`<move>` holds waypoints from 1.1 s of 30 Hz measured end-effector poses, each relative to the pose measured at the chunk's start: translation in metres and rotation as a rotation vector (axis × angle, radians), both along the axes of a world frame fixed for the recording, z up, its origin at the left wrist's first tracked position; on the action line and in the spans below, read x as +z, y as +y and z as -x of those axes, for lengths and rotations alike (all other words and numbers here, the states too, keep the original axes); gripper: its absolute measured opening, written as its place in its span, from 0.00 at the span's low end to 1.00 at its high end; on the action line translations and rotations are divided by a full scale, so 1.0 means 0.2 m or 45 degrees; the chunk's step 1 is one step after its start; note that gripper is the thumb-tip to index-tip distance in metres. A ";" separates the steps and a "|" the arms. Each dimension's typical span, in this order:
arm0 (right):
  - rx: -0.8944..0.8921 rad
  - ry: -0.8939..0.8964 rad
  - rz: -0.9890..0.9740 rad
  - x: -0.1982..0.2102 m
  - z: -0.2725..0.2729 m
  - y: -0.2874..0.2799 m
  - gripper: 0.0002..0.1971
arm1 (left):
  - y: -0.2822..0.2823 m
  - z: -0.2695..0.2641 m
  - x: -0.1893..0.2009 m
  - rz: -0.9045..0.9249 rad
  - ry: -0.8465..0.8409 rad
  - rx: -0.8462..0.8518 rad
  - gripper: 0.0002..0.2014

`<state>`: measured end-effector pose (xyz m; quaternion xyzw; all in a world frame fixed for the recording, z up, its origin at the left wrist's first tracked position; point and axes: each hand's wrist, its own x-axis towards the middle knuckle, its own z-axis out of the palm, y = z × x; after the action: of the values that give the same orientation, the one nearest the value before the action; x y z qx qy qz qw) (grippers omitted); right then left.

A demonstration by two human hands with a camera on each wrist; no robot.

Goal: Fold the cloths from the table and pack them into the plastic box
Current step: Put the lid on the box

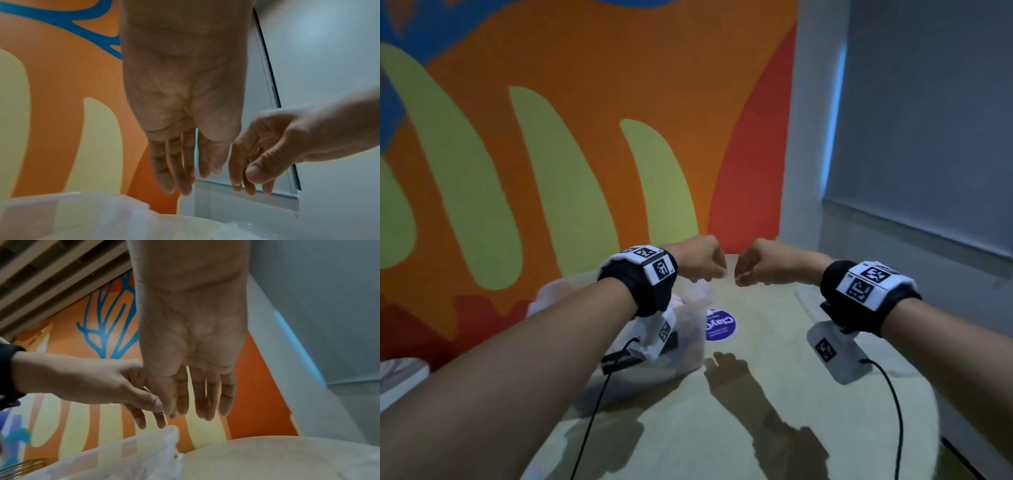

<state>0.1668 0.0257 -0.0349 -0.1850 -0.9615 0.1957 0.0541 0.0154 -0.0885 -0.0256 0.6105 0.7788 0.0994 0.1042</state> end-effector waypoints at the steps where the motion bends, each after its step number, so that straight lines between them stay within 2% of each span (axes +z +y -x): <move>1: -0.039 -0.015 0.012 -0.01 -0.08 0.05 0.02 | 0.07 -0.06 -0.02 -0.032 -0.007 -0.020 0.12; 7: -0.319 -0.061 0.126 -0.14 -0.57 0.43 0.04 | 0.49 -0.36 -0.20 0.013 0.042 -0.130 0.10; 12: -0.615 -0.024 0.244 -0.41 -0.89 0.80 0.04 | 0.87 -0.55 -0.50 0.106 0.062 -0.146 0.14; 14: -0.719 -0.021 0.230 -0.55 -0.97 0.92 0.07 | 1.00 -0.60 -0.63 0.127 0.056 -0.082 0.15; 16: -0.870 -0.024 0.207 -0.70 -1.03 1.03 0.16 | 1.13 -0.63 -0.77 0.131 0.001 0.041 0.20; 19: -1.051 -0.034 0.279 -0.89 -1.09 1.13 0.25 | 1.25 -0.67 -0.95 0.118 -0.148 0.269 0.19; 23: -1.144 -0.112 0.220 -1.02 -1.12 1.19 0.30 | 1.35 -0.69 -1.12 0.038 -0.376 0.491 0.25; 25: -1.209 0.009 0.215 -1.04 -1.13 1.20 0.28 | 1.38 -0.70 -1.16 -0.003 -0.456 0.567 0.27; 27: -1.302 0.124 0.208 -1.07 -1.17 1.23 0.29 | 1.41 -0.71 -1.19 -0.028 -0.544 0.632 0.24; 29: -1.387 0.148 0.326 -1.12 -1.23 1.28 0.29 | 1.41 -0.70 -1.21 -0.054 -0.580 0.679 0.19; 33: -1.285 0.243 0.909 -1.16 -1.31 1.28 0.13 | 1.35 -0.66 -1.21 -0.060 -0.672 0.741 0.15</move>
<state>0.4286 0.2822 -0.2669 -0.6048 -0.6218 0.4709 0.1603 0.1483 0.1820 -0.2670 0.3199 0.8632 0.2964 0.2543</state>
